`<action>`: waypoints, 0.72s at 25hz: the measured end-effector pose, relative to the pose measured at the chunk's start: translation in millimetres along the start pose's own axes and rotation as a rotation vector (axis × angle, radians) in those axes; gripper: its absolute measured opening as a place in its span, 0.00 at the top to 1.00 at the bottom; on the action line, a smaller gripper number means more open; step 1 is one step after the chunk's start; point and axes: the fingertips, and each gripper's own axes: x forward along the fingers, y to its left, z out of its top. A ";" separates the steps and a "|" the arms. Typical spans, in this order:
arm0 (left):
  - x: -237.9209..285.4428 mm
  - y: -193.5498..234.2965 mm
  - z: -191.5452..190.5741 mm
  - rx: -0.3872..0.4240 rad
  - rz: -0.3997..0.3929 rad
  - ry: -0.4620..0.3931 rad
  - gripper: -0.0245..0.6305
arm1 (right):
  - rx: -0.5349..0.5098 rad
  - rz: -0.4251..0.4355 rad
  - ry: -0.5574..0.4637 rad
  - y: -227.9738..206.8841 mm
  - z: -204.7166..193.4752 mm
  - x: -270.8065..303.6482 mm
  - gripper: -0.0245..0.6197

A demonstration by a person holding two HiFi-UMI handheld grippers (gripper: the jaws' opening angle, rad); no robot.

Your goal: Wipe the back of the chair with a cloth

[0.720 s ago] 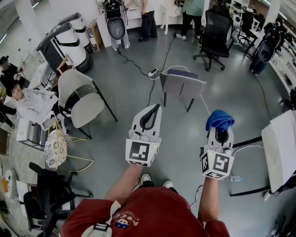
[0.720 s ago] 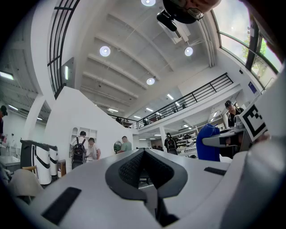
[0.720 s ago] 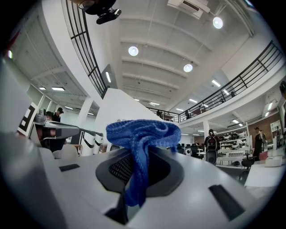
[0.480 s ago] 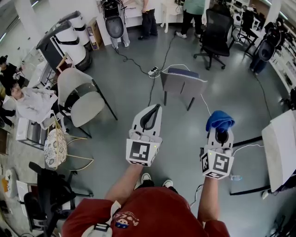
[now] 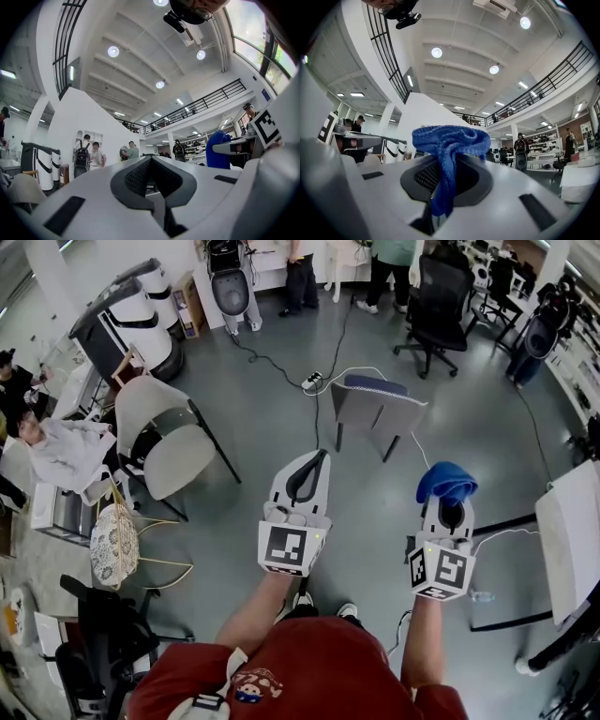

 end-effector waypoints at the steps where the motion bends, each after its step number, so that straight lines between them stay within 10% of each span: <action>1: -1.3 5.9 -0.9 -0.002 -0.002 -0.001 0.94 | 0.007 -0.003 -0.002 5.4 -0.3 2.1 0.87; 18: 9.2 53.7 -35.5 -0.025 -0.053 0.018 0.94 | 0.022 -0.062 0.027 43.0 -27.1 32.4 0.87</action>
